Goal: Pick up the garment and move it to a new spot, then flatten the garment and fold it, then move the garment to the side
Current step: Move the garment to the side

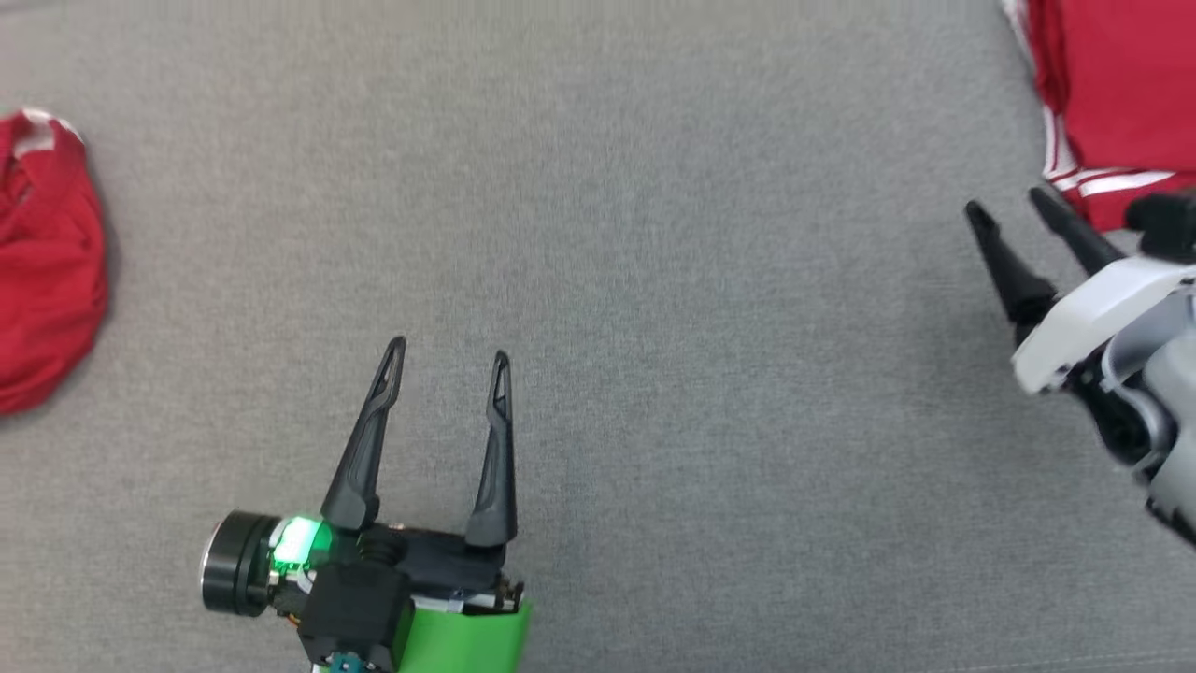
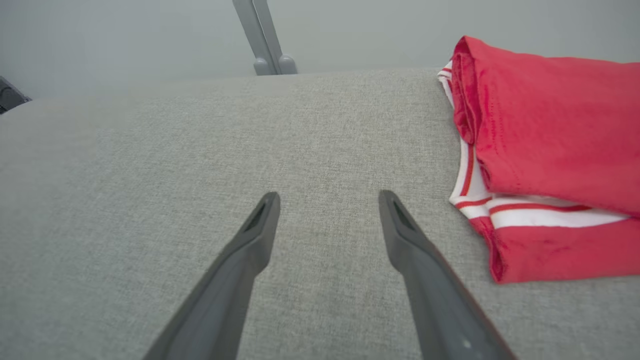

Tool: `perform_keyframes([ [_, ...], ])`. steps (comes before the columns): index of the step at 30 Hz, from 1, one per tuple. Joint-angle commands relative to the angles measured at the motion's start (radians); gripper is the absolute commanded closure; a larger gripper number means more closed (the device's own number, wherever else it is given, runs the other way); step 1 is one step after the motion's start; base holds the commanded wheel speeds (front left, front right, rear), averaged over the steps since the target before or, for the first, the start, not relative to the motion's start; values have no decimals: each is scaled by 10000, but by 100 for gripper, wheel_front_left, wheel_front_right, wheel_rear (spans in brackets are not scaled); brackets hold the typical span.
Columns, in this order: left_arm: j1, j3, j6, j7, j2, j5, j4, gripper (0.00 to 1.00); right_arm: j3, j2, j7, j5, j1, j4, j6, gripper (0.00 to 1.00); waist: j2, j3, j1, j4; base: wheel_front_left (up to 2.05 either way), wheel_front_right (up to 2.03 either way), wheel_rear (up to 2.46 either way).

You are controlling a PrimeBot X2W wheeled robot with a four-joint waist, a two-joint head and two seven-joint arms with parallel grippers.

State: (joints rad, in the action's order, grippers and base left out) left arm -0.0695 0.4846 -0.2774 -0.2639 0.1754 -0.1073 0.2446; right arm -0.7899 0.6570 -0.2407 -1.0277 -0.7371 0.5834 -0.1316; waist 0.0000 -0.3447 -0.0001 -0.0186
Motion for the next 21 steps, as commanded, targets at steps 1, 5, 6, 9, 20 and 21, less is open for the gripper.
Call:
perform_keyframes([
  [1,249,-125,92,-2,-17,5,-100,0,-29,-137,-134,184,343,-74,18,0,0,1493,1,247,0,0,0],
  [5,937,-792,299,-2,-301,-166,-360,0,1008,-872,-246,1619,1397,-509,19,0,0,2075,1,341,0,0,0],
  [6,1079,-934,334,-2,-361,-217,-396,0,1358,-1055,-241,2068,1720,-637,19,0,0,2179,1,353,0,0,0],
  [9,1551,-1411,571,-2,-532,-340,-578,0,2806,-1812,-239,3559,2911,-1199,18,0,0,2617,1,404,0,0,0],
  [20,2767,-3001,1440,-2,-998,-389,-1362,0,5810,-4222,-243,7119,6553,-3704,18,0,0,3708,1,574,0,0,0],
  [21,2826,-3132,1498,-2,-1036,-419,-1429,0,5939,-4352,-243,7203,6717,-3853,19,0,0,3764,1,579,0,0,0],
])
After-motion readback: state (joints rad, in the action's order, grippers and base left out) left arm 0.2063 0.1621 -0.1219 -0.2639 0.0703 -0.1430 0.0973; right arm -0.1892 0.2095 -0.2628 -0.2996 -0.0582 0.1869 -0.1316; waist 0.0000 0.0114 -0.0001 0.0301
